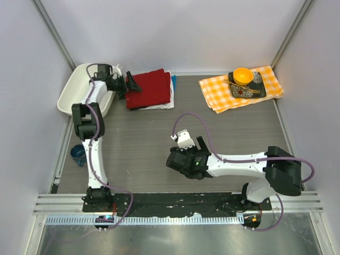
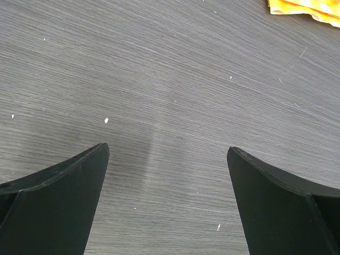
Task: Fold and stack the t-shirts
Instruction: Neatly place the folded tshirt to the corner, then reset both grippers
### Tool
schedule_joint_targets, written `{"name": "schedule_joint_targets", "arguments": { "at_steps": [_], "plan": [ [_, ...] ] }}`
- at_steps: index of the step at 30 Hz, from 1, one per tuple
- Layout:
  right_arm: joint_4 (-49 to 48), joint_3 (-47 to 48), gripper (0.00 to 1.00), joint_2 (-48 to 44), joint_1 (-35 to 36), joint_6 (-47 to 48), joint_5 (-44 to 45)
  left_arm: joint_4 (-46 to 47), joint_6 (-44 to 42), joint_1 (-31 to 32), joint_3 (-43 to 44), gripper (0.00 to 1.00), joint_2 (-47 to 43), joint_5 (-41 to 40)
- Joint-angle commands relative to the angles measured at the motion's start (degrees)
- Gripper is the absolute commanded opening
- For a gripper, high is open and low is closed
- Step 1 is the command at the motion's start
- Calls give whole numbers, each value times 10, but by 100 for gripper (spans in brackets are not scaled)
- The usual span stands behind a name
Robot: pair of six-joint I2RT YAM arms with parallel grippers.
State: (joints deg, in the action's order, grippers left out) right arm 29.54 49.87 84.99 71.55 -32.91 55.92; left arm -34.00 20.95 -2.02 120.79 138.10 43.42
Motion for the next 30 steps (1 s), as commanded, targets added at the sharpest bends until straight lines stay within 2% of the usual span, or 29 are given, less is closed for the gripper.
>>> {"name": "schedule_joint_targets", "arguments": {
  "at_steps": [1, 5, 9, 10, 12, 16, 17, 24, 26, 30],
  "plan": [
    [-10, -3, 100, -35, 0, -2, 8, 43, 27, -40, -56, 100, -69, -72],
    [-11, -3, 100, -46, 0, 2, 9, 36, 41, -53, -76, 100, -106, -148],
    [-6, -6, 100, -57, 0, 0, 22, 20, 68, -51, -93, 100, -150, -256],
    [-6, -6, 100, -58, 0, 0, 27, 14, 73, -51, -95, 100, -172, -305],
    [1, 0, 100, -56, 0, -4, 42, -1, 88, -49, -100, 100, -191, -338],
    [10, 13, 100, -57, -3, -13, 66, -22, 93, -26, -108, 100, -251, -424],
    [10, 19, 100, -57, -7, -17, 71, -26, 93, -11, -110, 100, -279, -463],
    [24, 95, 100, -47, -73, -10, 28, -48, 88, 78, -132, 100, -410, -540],
    [25, 129, 100, -34, -94, 10, -5, -34, 81, 115, -179, 100, -449, -544],
    [46, 190, 100, -7, -123, 20, 31, -27, 85, 186, -275, 100, -540, -573]
  ]
}}
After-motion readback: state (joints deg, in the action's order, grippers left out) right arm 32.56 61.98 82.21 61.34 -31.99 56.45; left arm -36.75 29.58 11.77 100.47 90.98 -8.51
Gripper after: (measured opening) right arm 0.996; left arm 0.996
